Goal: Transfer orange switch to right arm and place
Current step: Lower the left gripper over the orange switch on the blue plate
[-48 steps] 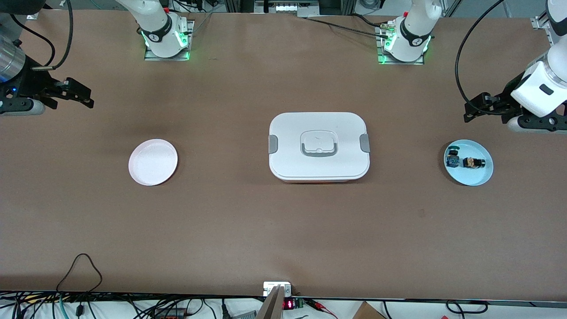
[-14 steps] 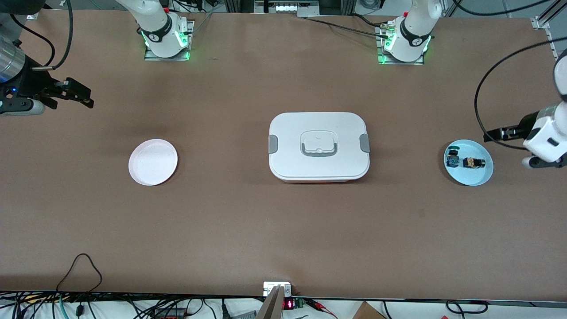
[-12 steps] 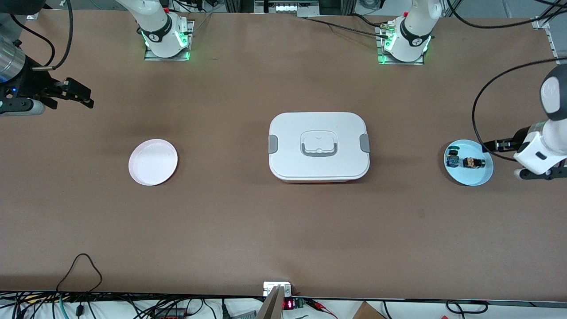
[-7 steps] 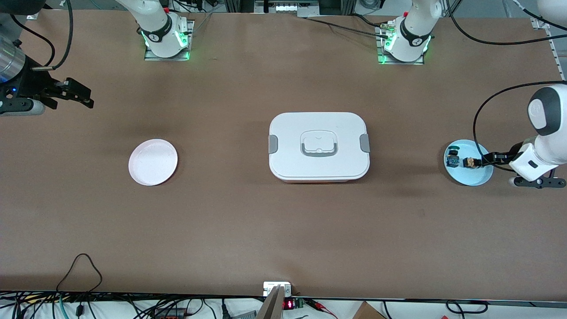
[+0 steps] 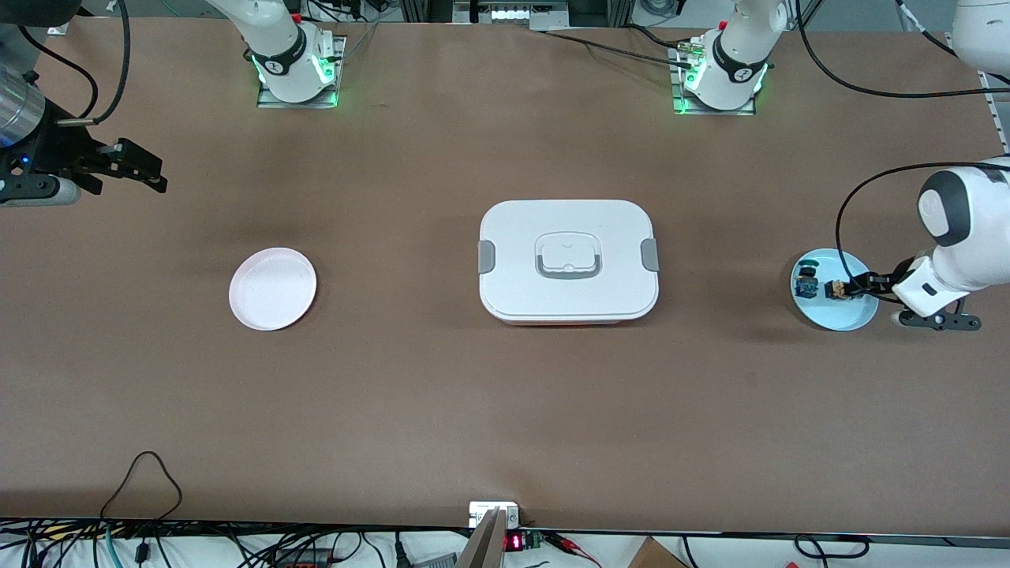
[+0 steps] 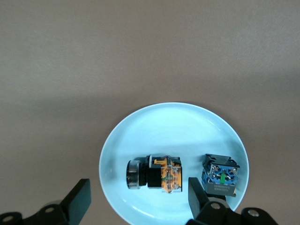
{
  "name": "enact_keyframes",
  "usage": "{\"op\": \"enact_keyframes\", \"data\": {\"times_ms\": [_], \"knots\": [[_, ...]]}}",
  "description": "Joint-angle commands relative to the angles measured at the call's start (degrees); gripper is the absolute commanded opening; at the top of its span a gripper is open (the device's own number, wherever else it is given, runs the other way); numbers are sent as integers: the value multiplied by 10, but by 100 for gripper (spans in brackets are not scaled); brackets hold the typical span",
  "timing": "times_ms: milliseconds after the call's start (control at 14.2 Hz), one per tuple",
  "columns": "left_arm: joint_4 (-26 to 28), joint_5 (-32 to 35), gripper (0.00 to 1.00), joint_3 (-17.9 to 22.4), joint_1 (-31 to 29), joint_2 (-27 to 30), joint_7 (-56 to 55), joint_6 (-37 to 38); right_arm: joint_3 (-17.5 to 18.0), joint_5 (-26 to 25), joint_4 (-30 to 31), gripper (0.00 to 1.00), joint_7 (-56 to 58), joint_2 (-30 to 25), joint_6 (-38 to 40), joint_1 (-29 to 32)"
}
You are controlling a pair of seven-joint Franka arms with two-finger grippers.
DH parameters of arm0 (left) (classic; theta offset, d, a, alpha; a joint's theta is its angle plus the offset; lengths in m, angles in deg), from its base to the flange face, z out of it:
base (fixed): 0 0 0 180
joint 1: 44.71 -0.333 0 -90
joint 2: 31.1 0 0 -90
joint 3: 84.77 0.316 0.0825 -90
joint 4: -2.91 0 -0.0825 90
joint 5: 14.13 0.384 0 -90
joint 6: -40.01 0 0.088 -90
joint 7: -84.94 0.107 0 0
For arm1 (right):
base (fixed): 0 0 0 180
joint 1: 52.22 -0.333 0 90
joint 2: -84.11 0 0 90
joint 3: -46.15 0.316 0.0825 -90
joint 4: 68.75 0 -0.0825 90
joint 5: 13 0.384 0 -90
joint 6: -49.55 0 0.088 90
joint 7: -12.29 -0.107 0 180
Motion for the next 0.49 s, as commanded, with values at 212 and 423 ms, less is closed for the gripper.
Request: {"op": "enact_keyframes", "data": {"times_ms": [212,423], "knots": [[21,5,91,-10,-9,-13,11,-36,2,-1,-12,100,4,6,7,6],[33,5,91,-10,-9,-17,11,-40,3,-1,-12,100,4,6,7,6]]}}
